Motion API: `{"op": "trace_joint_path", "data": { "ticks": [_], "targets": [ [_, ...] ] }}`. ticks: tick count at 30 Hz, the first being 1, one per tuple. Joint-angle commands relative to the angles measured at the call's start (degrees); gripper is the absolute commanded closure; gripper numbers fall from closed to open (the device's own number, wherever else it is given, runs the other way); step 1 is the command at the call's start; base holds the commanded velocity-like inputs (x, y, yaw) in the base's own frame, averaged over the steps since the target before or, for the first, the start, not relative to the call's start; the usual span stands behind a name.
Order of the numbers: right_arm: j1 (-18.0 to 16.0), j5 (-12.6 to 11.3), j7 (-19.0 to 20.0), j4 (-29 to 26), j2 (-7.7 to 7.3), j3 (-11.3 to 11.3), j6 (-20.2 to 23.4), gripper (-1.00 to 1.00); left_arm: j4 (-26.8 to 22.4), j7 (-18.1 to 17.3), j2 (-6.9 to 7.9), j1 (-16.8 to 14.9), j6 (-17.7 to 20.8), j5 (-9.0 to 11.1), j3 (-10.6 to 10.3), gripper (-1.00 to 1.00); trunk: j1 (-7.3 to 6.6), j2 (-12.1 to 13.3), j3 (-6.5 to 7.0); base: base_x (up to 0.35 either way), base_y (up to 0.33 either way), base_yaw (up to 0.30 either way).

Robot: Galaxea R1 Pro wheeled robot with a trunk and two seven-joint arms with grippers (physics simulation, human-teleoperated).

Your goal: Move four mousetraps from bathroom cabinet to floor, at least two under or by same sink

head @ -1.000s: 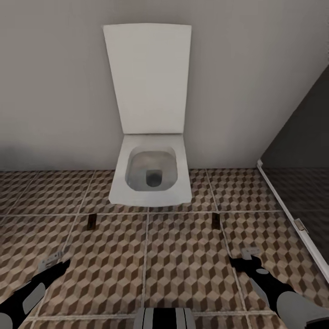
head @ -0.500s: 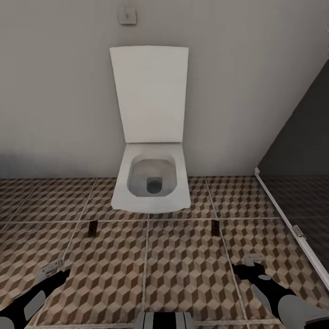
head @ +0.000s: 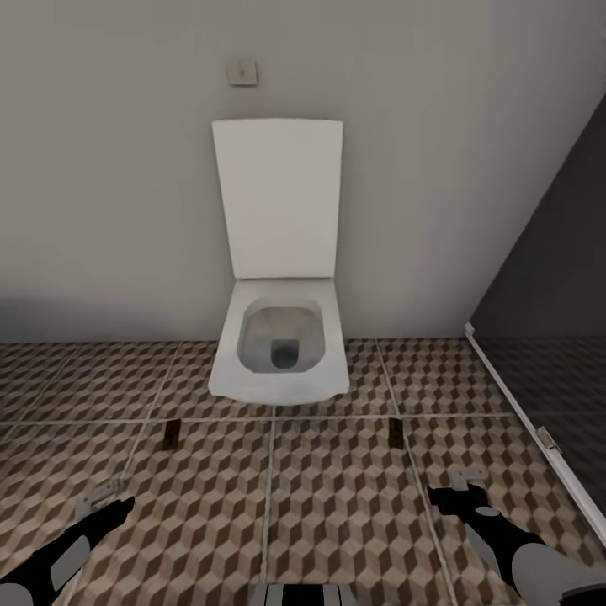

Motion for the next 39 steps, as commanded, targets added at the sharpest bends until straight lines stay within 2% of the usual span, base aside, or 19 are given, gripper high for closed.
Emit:
{"op": "trace_joint_path", "data": {
  "ticks": [1,11,25,39],
  "targets": [
    [0.0,-0.6,-0.1,0.0,-0.01,0.5,-0.2,-1.00,0.1,-0.1,0.06,-0.1,-0.2,0.6,-0.4,-1.00,-0.03,0.0,0.19,0.000,0.000,0.000],
    [0.0,-0.6,-0.1,0.0,0.35,0.5,-0.2,-1.00,0.3,-0.1,0.02,0.0,-0.2,0.6,-0.4,-1.00,-0.29,0.1,2.40,0.000,0.000,0.000],
    [0.0,-0.4,-0.5,1.8,2.54,0.5,-0.1,-1.00,1.0,0.0,-0.05,0.0,-0.3,0.6,-0.4,-1.00,-0.65,0.3,5.51,0.000,0.000,0.000],
    [0.0,-0.5,-0.7,5.2,2.82,0.5,-0.1,-1.00,1.3,0.0,-0.08,0.0,-0.3,0.5,-0.5,-1.00,-1.01,0.5,8.61,0.000,0.000,0.000]
  ]
}}
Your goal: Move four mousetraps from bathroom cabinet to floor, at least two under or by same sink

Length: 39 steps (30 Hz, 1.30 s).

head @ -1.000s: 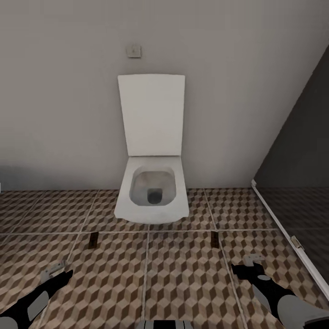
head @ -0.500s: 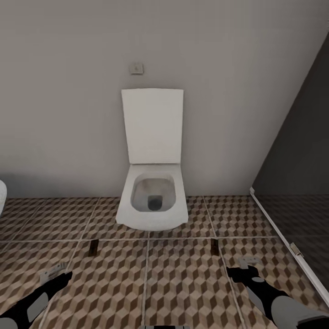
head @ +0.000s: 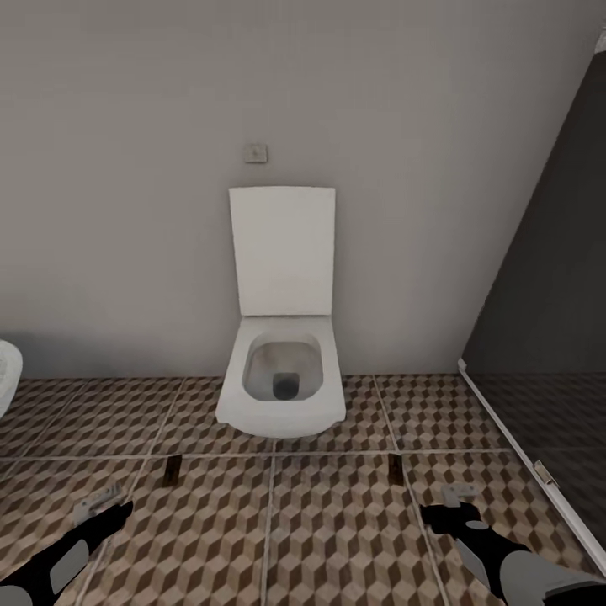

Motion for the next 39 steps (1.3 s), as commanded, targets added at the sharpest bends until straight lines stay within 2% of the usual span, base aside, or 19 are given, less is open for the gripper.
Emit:
{"op": "trace_joint_path", "data": {
  "ticks": [1,6,10,13,14,19,23,30,39],
  "targets": [
    [0.0,-0.6,-0.1,0.3,0.00,0.5,-0.2,-1.00,0.1,-0.1,0.04,-0.1,-0.2,0.6,-0.5,-1.00,-0.04,0.0,0.18,0.000,0.000,0.000],
    [0.0,-0.5,-0.1,1.7,0.00,0.5,-0.2,-1.00,0.2,-0.1,0.10,0.0,-0.1,0.5,-0.6,-1.00,-0.16,0.1,1.29,0.000,0.000,0.000],
    [0.0,-0.5,-0.1,2.6,-0.04,0.6,-0.3,-1.00,0.5,-0.1,0.11,0.0,-0.1,-0.6,-1.2,-1.00,-0.27,0.1,2.18,0.000,0.000,0.000],
    [0.1,-0.4,-0.1,2.9,-0.03,0.6,-0.3,-1.00,0.8,-0.2,0.01,0.0,-0.1,-1.9,-1.7,-1.00,-0.34,0.2,2.84,0.000,0.000,0.000],
    [0.1,-0.4,-0.1,3.0,-0.02,0.6,-0.3,-1.00,1.0,-0.2,-0.12,0.0,-0.1,-3.0,-2.0,-1.00,-0.37,0.2,3.06,0.000,0.000,0.000],
    [0.4,-0.4,0.0,3.3,-0.01,0.6,-0.3,-1.00,1.5,-0.2,-0.39,0.0,0.0,-5.9,-2.9,-1.00,-0.50,0.2,4.17,0.000,0.000,0.000],
    [0.6,-0.4,0.1,3.8,0.03,0.6,-0.3,-1.00,2.8,-0.2,-0.54,0.0,0.0,-7.3,-3.3,-1.00,-0.60,0.3,5.06,0.000,0.000,0.000],
    [1.2,-0.4,0.2,5.1,0.45,0.6,-0.3,-1.00,6.7,-0.2,-1.04,0.0,-0.1,-8.2,-3.6,-1.00,-0.78,0.4,6.61,0.000,0.000,0.000],
    [1.6,-0.6,0.2,5.4,0.90,0.7,-0.2,-1.00,8.9,-0.2,-1.99,0.0,-0.2,-8.4,-3.7,-1.00,-1.02,0.5,8.60,0.000,0.000,0.000]
  ]
}}
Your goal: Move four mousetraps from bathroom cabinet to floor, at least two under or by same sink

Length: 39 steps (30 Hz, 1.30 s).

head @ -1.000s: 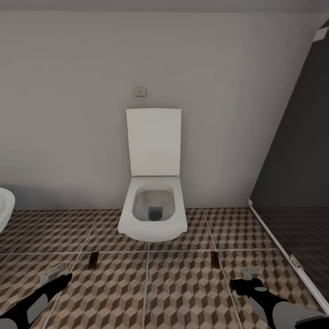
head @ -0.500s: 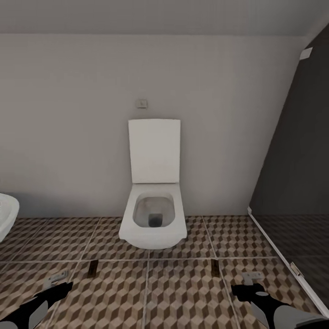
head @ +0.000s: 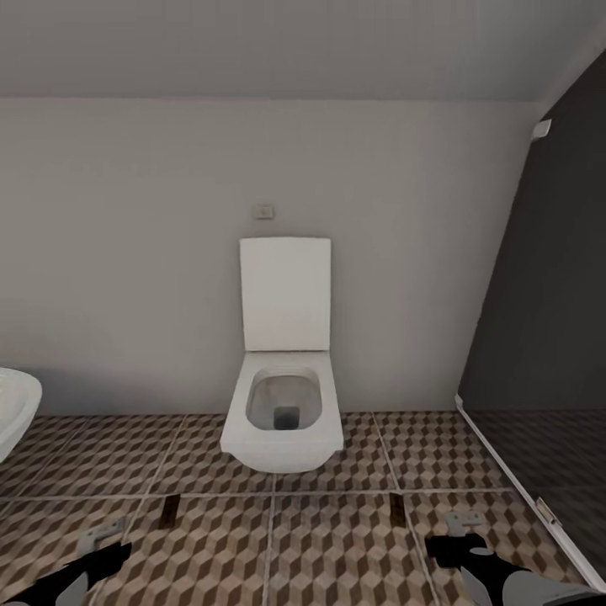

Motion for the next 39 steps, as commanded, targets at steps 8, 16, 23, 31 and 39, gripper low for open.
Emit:
{"op": "trace_joint_path", "data": {
  "ticks": [8,16,23,31,39],
  "targets": [
    [0.0,-0.7,0.0,0.3,0.13,0.5,-0.2,-1.00,0.4,-0.1,-0.86,0.0,-0.1,0.5,-0.5,-1.00,-0.22,0.1,1.72,0.000,0.000,0.000],
    [0.0,-0.8,0.0,0.3,0.17,0.5,-0.1,-1.00,0.4,-0.1,-1.02,0.0,-0.1,0.5,-0.4,-1.00,-0.42,0.2,3.50,0.000,0.000,0.000],
    [0.1,-0.8,0.0,0.3,0.19,0.5,-0.1,-1.00,0.5,-0.1,-1.09,0.0,-0.1,0.5,-0.4,-1.00,-0.80,0.7,5.01,0.000,0.000,0.000],
    [0.1,-0.8,0.1,0.3,0.19,0.5,-0.1,-1.00,0.5,-0.1,-1.11,0.0,-0.1,0.5,-0.4,-1.00,-2.55,3.9,6.44,0.000,0.000,0.000],
    [0.1,-0.8,0.1,0.3,0.19,0.5,-0.1,-1.00,0.5,-0.2,-1.18,0.0,-0.2,0.6,-0.4,-1.00,-4.31,7.1,7.88,0.000,0.000,0.000]
  ]
}}
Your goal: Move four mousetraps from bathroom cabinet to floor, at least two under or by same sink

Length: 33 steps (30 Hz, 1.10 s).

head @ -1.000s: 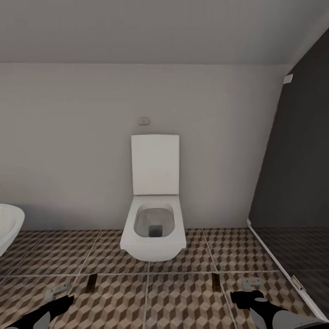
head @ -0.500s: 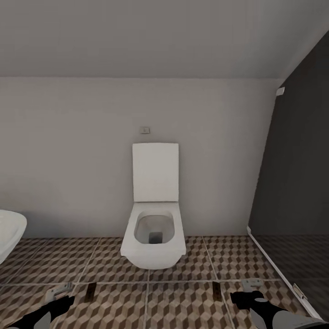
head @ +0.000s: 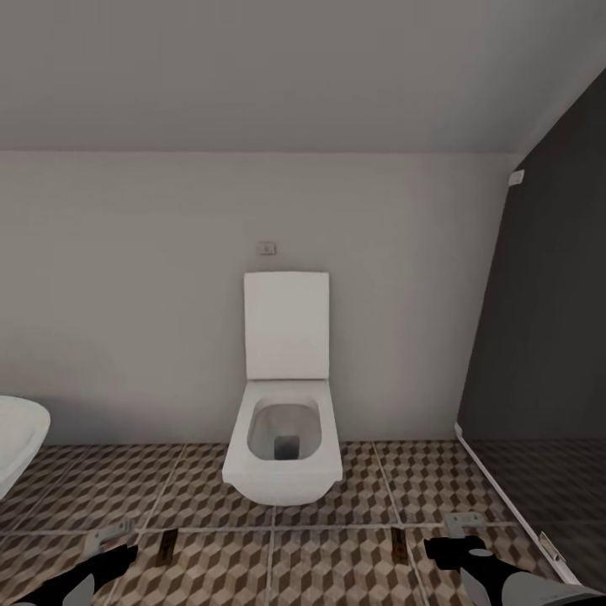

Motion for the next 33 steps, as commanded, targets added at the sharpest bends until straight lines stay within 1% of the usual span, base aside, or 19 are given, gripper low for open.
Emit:
{"op": "trace_joint_path", "data": {
  "ticks": [1,33],
  "targets": [
    [-0.1,-0.6,0.0,0.3,0.03,0.5,-0.4,-1.00,0.1,-0.2,0.01,0.0,-0.2,0.6,-0.5,-1.00,-0.24,0.4,0.12,0.000,0.000,0.000],
    [-0.1,-0.6,0.0,0.3,0.03,0.5,-0.4,-1.00,0.1,-0.1,0.00,0.0,-0.2,0.6,-0.5,-1.00,-7.27,13.2,5.87,0.000,0.000,0.000]
  ]
}}
